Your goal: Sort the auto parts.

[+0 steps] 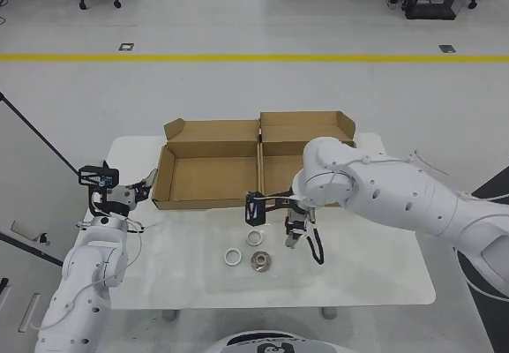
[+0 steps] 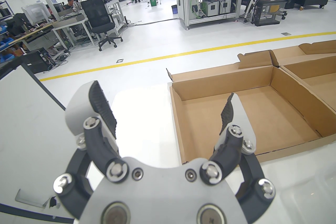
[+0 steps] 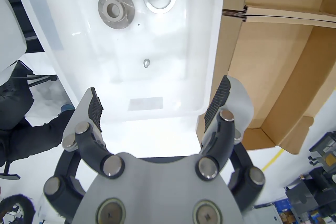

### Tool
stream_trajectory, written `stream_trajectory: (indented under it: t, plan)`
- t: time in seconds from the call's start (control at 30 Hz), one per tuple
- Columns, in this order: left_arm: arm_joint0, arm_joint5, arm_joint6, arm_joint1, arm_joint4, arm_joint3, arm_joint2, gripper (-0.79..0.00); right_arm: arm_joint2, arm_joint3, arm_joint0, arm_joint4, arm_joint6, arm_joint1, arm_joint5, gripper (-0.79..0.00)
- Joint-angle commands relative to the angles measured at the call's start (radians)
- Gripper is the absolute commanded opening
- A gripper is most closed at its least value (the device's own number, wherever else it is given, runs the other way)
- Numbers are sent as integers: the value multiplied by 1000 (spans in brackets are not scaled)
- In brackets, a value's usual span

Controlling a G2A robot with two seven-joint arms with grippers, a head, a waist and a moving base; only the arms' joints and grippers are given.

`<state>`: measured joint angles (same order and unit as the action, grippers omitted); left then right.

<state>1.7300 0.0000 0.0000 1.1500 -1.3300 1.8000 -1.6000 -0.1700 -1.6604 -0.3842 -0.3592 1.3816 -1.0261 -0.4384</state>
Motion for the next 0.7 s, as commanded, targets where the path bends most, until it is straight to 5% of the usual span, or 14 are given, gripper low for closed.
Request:
stream_trajectory:
  t: [0.0, 0.67]
  plan:
    - [0, 0, 0, 0, 0, 0, 0, 0, 0, -2, -16, -4, 4, 1, 4, 0]
    - [0, 0, 0, 0, 0, 0, 0, 0, 0, -3, -76, -59, 8, -3, 8, 0]
